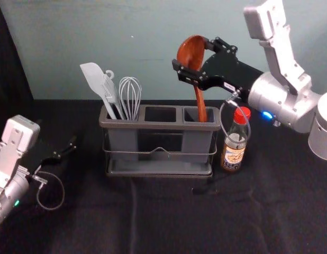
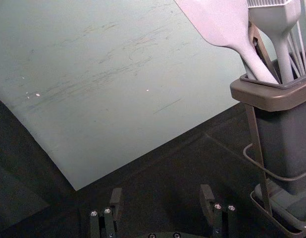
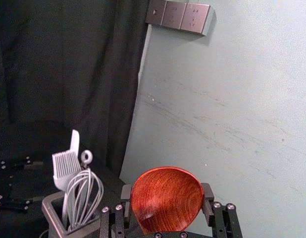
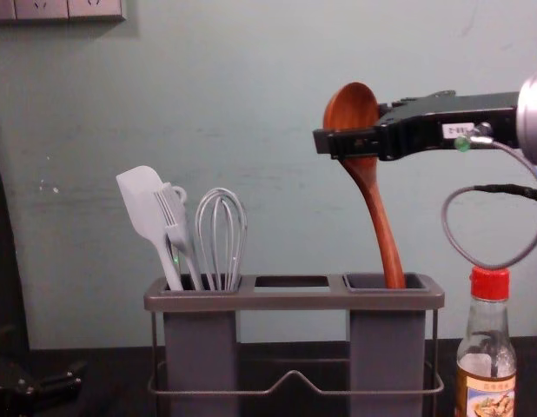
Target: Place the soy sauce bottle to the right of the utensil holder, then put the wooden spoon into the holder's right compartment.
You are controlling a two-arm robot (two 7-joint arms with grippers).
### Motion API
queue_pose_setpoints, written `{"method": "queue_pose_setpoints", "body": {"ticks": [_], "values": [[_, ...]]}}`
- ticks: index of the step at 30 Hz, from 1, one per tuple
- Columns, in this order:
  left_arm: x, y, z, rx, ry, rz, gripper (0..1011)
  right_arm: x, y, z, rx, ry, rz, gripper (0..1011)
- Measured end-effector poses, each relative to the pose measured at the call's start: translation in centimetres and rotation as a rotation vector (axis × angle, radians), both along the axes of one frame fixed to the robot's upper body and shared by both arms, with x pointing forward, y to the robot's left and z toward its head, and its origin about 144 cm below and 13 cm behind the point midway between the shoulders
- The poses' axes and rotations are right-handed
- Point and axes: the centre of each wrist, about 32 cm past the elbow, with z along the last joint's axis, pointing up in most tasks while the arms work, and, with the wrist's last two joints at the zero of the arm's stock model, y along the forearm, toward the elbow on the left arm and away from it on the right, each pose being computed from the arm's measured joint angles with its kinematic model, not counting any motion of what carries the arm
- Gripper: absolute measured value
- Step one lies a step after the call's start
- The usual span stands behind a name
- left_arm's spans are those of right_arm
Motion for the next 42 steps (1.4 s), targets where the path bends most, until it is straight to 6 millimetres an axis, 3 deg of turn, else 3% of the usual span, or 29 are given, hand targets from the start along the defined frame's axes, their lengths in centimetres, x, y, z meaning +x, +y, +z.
{"method": "queue_pose_setpoints", "body": {"ticks": [11,42], "values": [[0.0,0.0,0.0,0.000,0.000,0.000,1012,-0.9,-1.1,-0.9,0.024,0.024,0.001,836],[0.0,0.0,0.0,0.000,0.000,0.000,1011,-0.3,-1.5,-5.1,0.034,0.127,-0.019,836]]}}
